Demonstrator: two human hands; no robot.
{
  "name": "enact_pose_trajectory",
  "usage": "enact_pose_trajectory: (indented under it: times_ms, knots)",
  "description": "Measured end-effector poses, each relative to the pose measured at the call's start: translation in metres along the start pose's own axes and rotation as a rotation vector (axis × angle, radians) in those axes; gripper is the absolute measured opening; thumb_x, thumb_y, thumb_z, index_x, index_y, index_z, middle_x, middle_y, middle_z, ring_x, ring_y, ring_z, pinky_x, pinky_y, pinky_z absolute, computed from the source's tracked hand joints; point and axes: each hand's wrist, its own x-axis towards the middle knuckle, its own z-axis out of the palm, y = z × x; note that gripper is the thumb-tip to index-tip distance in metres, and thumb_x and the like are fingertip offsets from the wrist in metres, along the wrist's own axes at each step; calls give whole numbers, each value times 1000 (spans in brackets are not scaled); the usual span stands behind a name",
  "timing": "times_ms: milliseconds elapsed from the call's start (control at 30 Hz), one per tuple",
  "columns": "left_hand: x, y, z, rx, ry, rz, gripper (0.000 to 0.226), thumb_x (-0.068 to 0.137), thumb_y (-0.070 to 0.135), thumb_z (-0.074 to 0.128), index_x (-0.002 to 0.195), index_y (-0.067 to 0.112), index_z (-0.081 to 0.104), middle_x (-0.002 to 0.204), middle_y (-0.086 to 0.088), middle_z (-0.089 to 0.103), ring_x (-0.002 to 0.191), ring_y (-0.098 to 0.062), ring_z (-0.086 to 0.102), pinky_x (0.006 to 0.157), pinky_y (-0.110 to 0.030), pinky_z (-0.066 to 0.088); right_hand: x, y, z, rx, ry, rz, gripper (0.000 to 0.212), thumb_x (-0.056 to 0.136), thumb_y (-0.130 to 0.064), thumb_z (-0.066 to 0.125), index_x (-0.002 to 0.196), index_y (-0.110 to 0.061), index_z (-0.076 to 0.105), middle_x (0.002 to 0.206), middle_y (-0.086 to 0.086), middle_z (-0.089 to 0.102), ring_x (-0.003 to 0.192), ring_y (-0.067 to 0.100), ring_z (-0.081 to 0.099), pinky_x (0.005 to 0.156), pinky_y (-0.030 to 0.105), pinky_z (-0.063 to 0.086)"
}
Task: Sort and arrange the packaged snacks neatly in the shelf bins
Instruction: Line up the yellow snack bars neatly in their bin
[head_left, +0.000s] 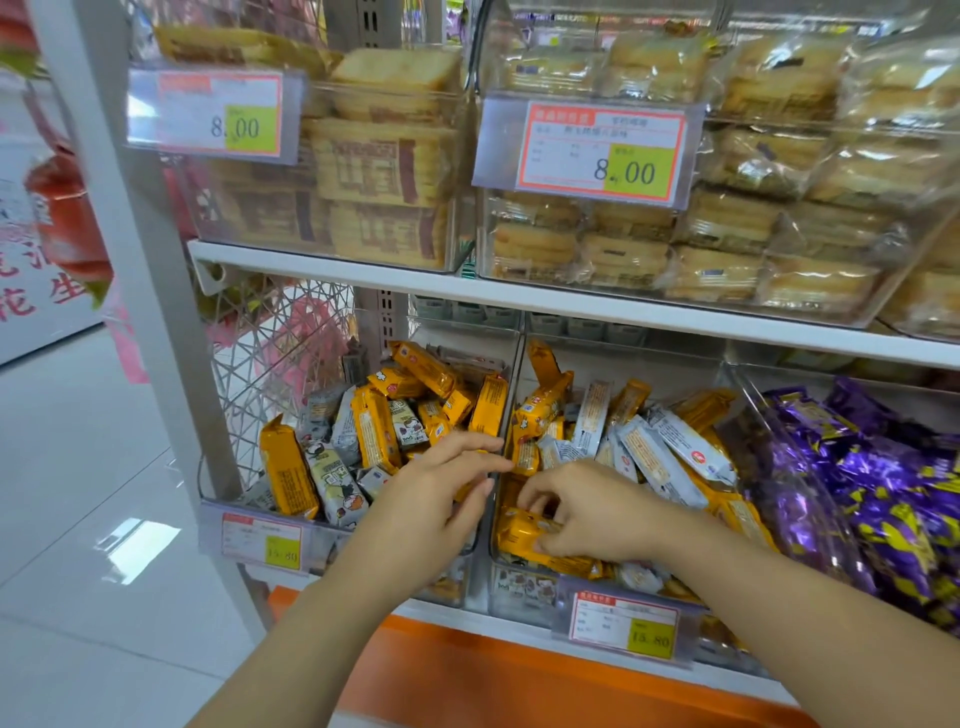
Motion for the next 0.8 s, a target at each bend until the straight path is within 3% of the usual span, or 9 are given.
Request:
enact_pose_trajectory:
  times_ms: [67, 133, 367, 600, 800]
  knots:
    - [-1, 1, 0, -11, 5, -3, 25, 95, 12, 53, 115, 19, 67, 125, 13, 52, 64, 19, 48, 60, 0, 33, 5, -1, 7, -86, -2, -13, 38, 76, -26, 69, 111, -18, 56, 94, 3, 62, 73, 20, 57, 65, 36, 49]
    - [-1, 2, 1, -19, 10, 5, 25, 94, 10, 54, 114, 17, 67, 124, 13, 52, 70, 24, 46, 60, 2, 33, 10, -2, 9, -194, -8, -24, 37, 73, -29, 70, 103, -14, 55, 91, 11, 59, 75, 28, 57, 63, 41, 49]
    - [-1, -6, 2, -31, 12, 10, 25, 95, 16, 52, 115, 23, 67, 124, 23, 48, 91, 14, 51, 65, 0, 35, 14, -7, 7, -329, 5, -14, 41, 71, -42, 72, 97, -14, 58, 96, 3, 60, 82, 22, 59, 67, 38, 53]
    - [-1, -7, 2, -41, 15, 24, 26, 95, 20, 50, 114, 23, 67, 123, 22, 48, 91, 12, 53, 64, -1, 36, 13, -12, 6, -436, 41, -20, 40, 73, -48, 70, 98, -17, 62, 90, -1, 59, 80, 20, 56, 64, 32, 47]
    - [-2, -5, 2, -81, 7, -11, 25, 95, 14, 53, 114, 22, 67, 124, 29, 43, 94, 15, 51, 67, 1, 35, 11, -9, 7, -309, 50, 4, 30, 70, -40, 71, 91, -22, 61, 85, -8, 60, 76, 14, 56, 57, 27, 41]
